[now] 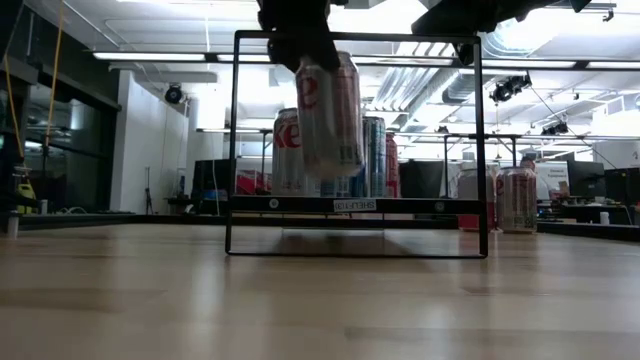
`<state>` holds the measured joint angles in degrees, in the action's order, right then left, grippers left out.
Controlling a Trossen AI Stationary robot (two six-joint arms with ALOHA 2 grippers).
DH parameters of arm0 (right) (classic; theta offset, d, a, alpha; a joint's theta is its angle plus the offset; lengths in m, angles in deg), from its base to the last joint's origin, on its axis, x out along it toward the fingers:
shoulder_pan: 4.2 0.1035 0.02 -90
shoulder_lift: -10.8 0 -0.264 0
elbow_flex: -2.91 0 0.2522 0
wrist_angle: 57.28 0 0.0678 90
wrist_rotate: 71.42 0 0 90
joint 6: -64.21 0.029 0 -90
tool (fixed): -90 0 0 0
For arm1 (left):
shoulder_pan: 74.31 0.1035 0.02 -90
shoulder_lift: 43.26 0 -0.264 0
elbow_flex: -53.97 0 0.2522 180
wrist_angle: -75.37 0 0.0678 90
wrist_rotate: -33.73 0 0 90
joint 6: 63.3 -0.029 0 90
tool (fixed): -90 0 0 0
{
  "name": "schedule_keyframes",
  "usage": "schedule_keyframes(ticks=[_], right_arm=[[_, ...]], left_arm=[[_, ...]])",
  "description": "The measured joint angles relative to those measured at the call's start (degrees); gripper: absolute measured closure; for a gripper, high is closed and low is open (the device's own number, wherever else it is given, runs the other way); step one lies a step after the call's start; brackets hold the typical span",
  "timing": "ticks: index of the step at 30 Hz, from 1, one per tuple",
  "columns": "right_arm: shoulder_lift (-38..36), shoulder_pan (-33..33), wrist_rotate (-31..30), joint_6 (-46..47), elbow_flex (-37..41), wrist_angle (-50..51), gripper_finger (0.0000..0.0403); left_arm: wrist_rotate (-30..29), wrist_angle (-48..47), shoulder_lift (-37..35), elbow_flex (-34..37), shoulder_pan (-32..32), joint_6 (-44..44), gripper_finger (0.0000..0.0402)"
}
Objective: Place canned beverage on shelf
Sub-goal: Put the left red-silver soda can on the shelf aligned with the other red-silver soda can
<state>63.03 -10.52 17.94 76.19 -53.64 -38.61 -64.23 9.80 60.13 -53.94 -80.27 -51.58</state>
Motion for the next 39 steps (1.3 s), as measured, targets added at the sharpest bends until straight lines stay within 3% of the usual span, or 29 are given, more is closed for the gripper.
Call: schedule_keyframes(ticks=[13,23,39], right_arm=[[0.0,0.0,0.0,0.0,0.0,0.0,0.0402],[0.2,0.0,0.0,1.2,0.0,0.4,0.0402],[2.2,0.0,0.0,2.2,0.0,0.2,0.0402]], left_arm=[[0.6,0.8,0.6,0.0,0.0,-1.6,0.0198],[4.5,1.9,3.2,0.0,0.0,-3.9,0.0197],[3.7,2.4,3.3,0.0,0.3,-4.4,0.0196]])
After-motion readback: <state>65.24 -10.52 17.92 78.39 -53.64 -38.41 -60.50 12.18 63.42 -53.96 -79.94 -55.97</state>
